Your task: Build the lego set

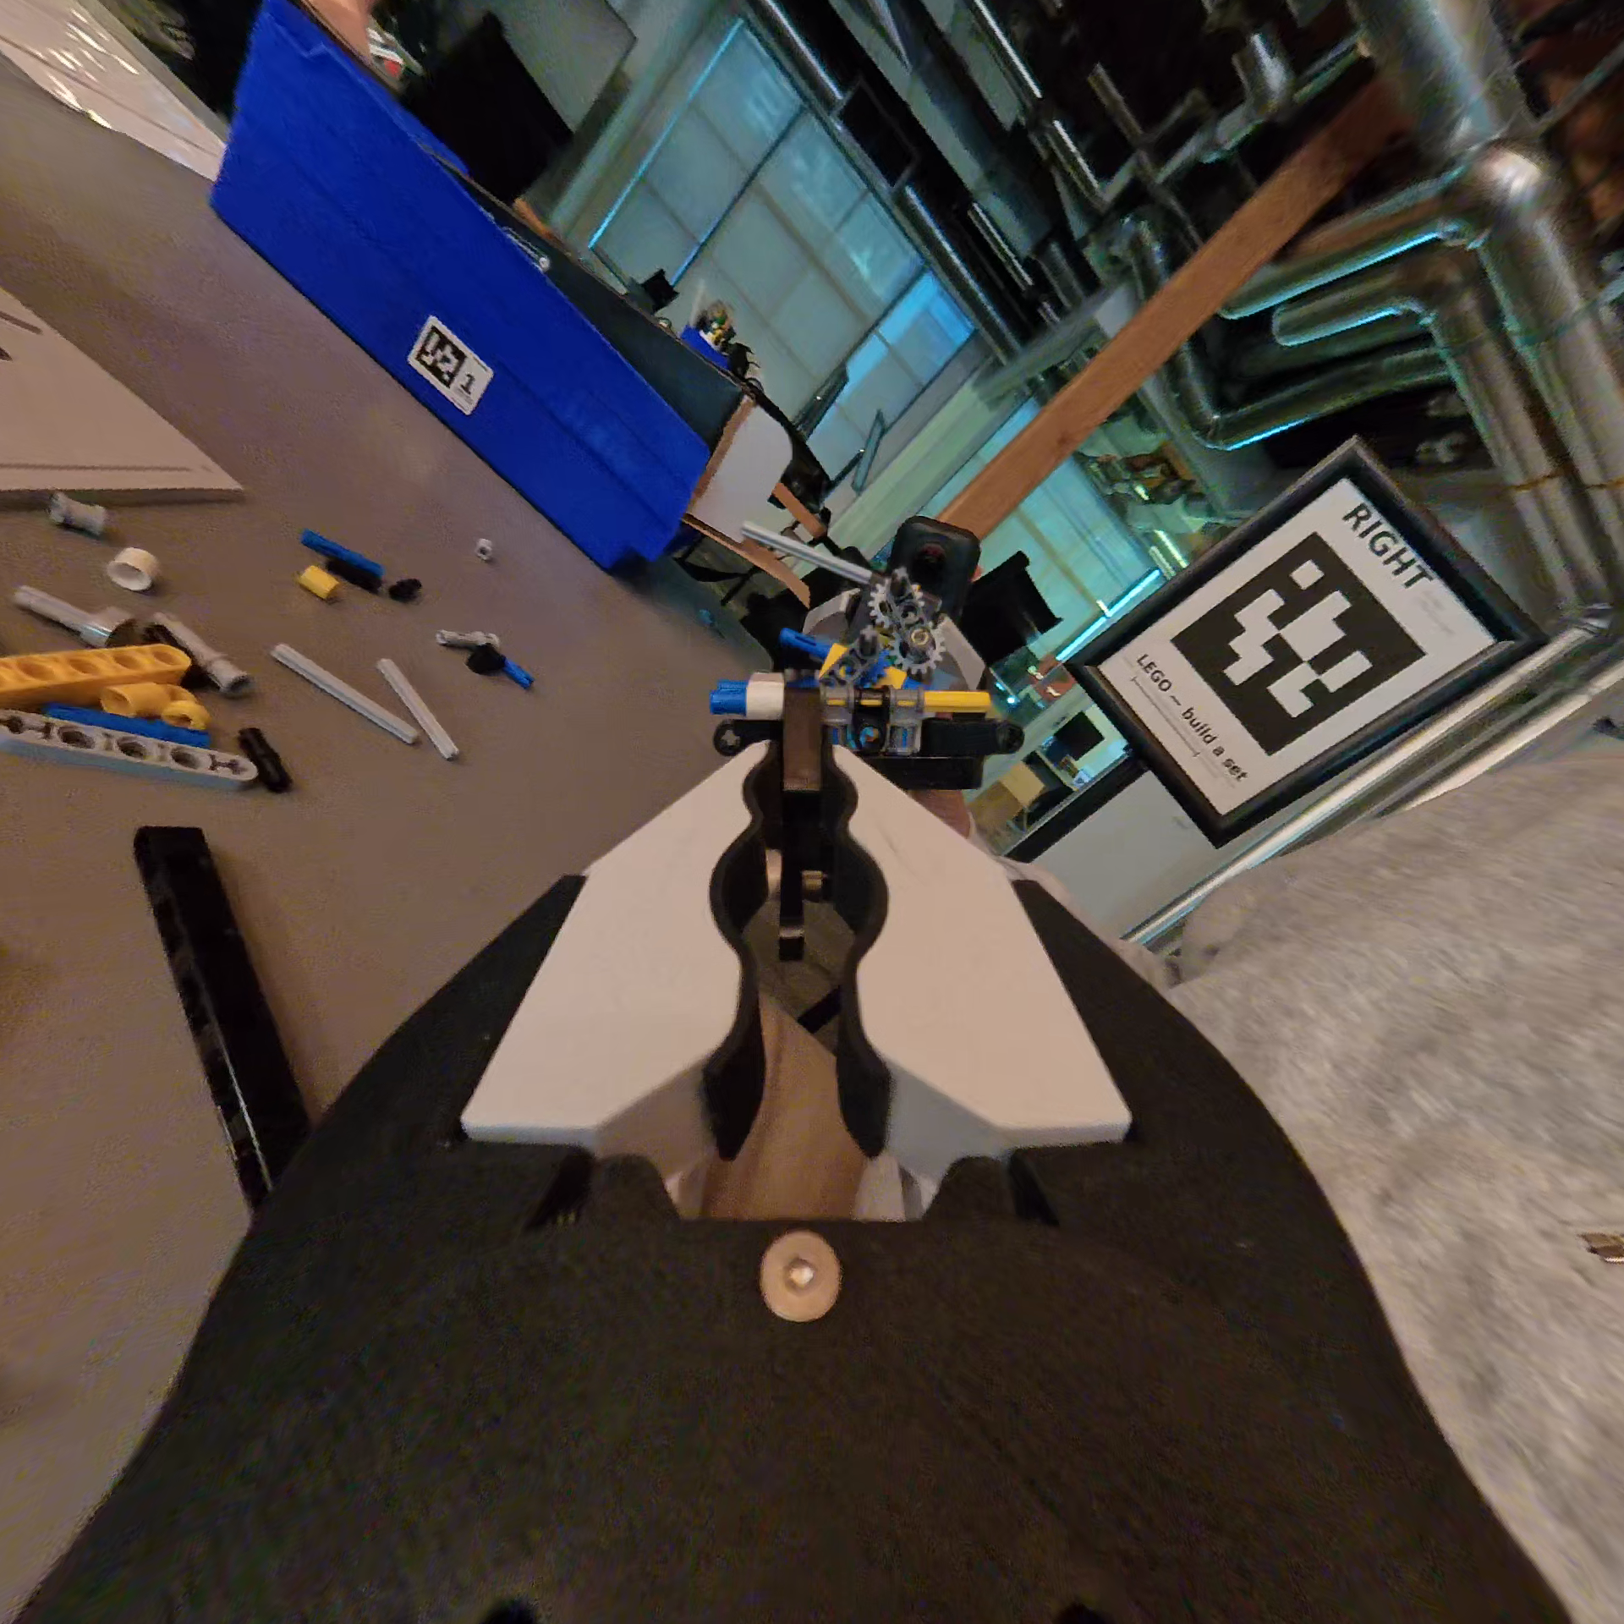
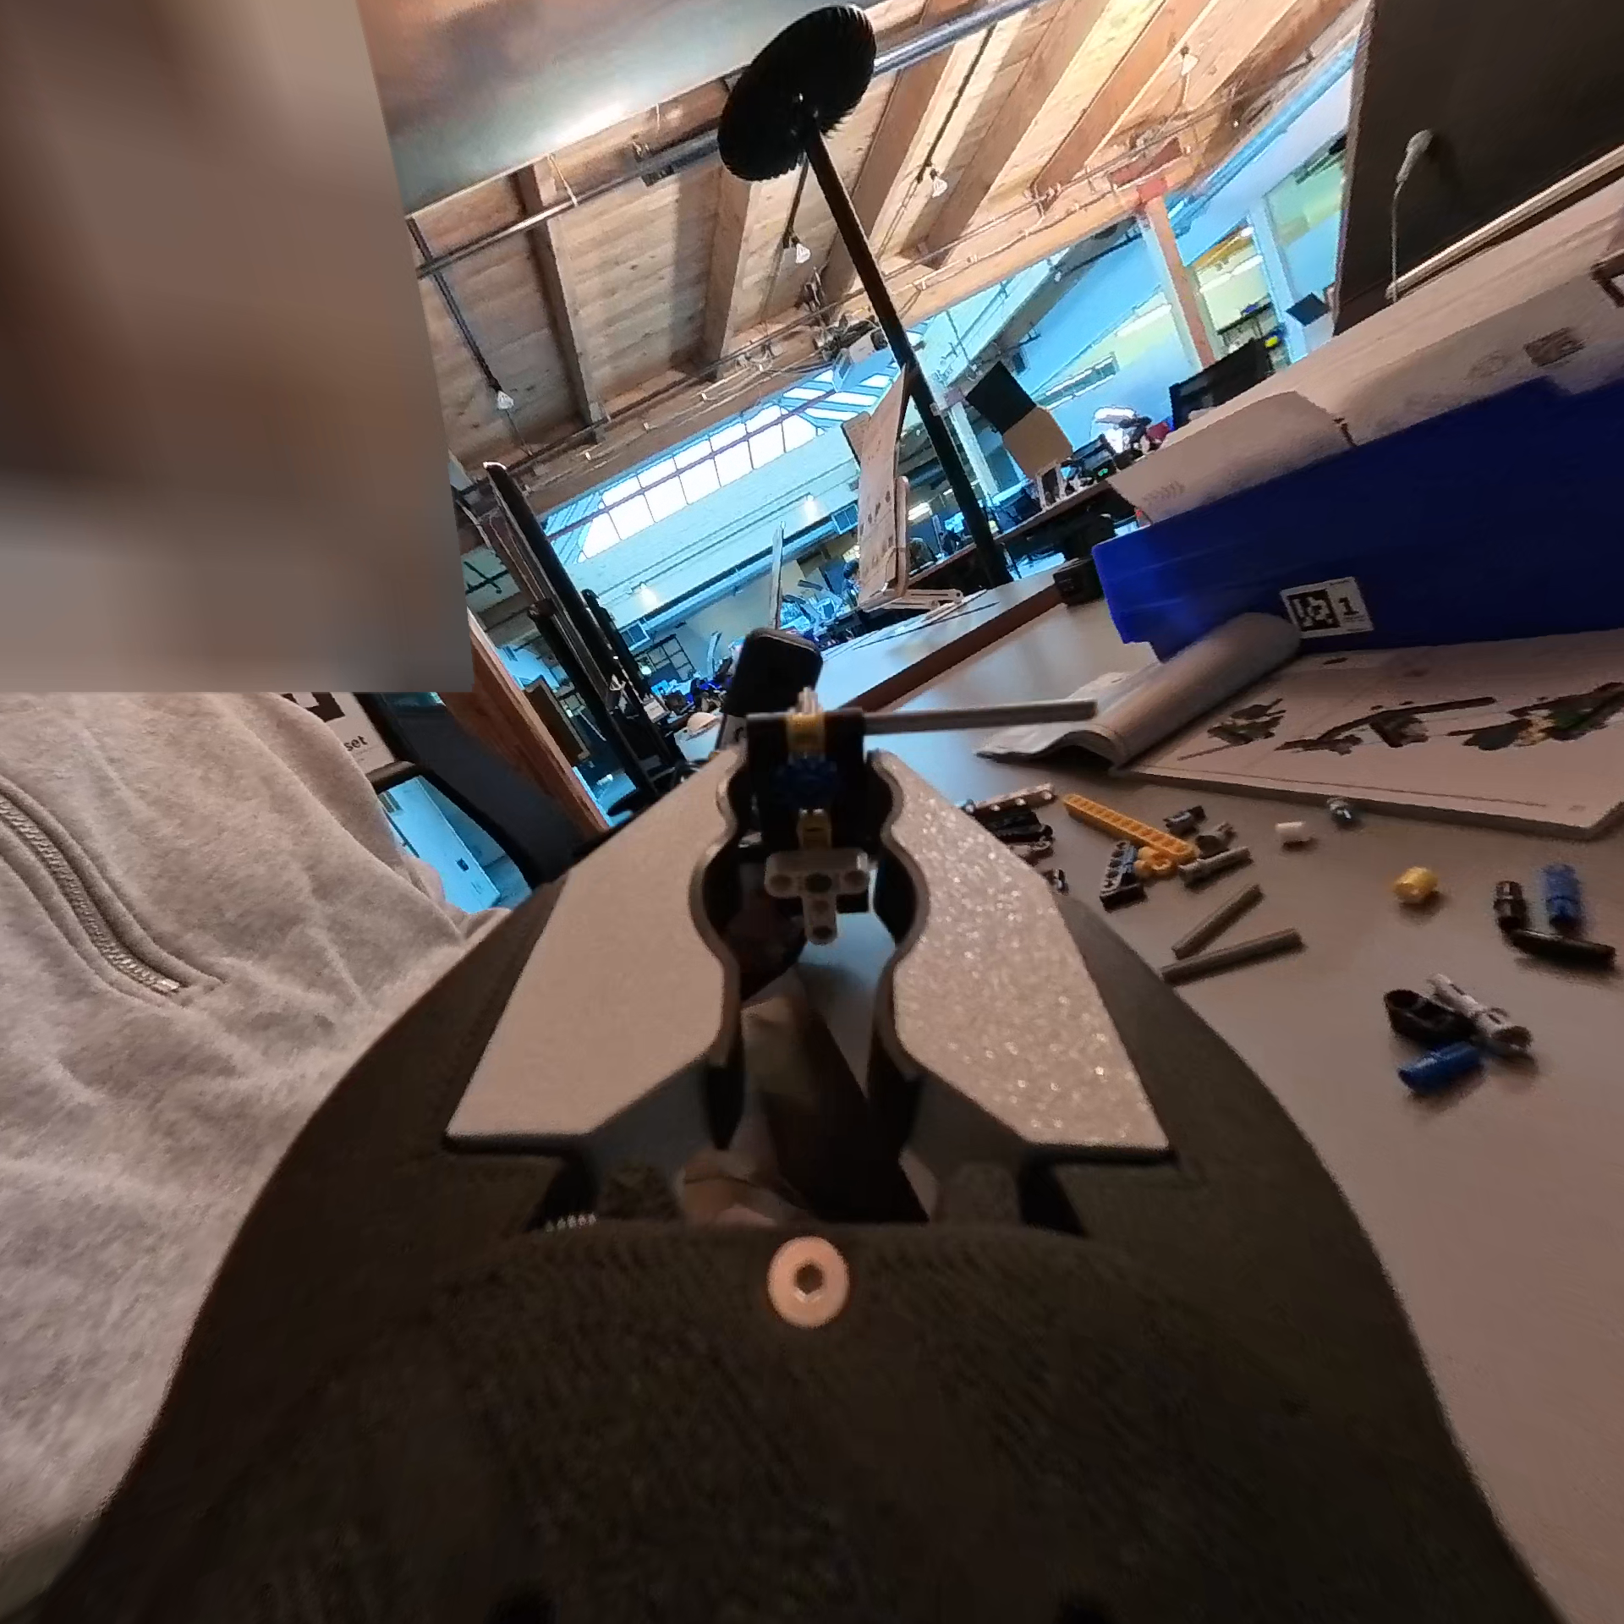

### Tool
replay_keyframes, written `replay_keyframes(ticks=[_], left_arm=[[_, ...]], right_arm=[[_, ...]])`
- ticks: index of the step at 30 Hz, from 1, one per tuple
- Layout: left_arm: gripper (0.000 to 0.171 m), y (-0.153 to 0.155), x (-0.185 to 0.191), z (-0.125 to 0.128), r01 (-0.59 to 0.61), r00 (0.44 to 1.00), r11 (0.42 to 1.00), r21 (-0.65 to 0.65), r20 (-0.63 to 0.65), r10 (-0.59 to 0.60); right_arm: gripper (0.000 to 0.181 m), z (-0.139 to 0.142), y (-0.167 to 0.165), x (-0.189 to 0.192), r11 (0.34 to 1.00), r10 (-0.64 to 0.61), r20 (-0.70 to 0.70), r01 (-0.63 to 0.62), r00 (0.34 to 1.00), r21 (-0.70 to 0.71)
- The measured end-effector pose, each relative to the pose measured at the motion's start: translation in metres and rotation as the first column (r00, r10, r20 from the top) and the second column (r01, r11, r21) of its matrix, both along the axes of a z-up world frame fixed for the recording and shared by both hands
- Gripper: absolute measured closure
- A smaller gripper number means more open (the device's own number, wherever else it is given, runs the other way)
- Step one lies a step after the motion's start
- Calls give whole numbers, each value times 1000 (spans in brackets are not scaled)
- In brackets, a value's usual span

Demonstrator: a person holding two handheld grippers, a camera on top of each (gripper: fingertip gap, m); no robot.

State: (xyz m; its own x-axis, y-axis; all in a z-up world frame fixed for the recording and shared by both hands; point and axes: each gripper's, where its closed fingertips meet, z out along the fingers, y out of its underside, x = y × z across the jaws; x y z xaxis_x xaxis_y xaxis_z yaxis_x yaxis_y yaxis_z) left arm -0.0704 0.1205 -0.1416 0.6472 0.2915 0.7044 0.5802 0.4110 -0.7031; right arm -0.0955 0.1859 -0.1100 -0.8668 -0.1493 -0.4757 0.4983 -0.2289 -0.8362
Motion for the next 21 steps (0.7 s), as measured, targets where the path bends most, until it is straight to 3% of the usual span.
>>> replay_keyframes(ticks=[8,21], left_arm=[[167,-6,2,9,29,999,996,87,11,-30],[167,-5,3,9,19,999,1000,23,-41,-18]], right_arm=[[159,2,2,-1,1000,12,12,-11,1000,-15],[159,2,3,-2,1000,3,8,-3,1000,-18]])
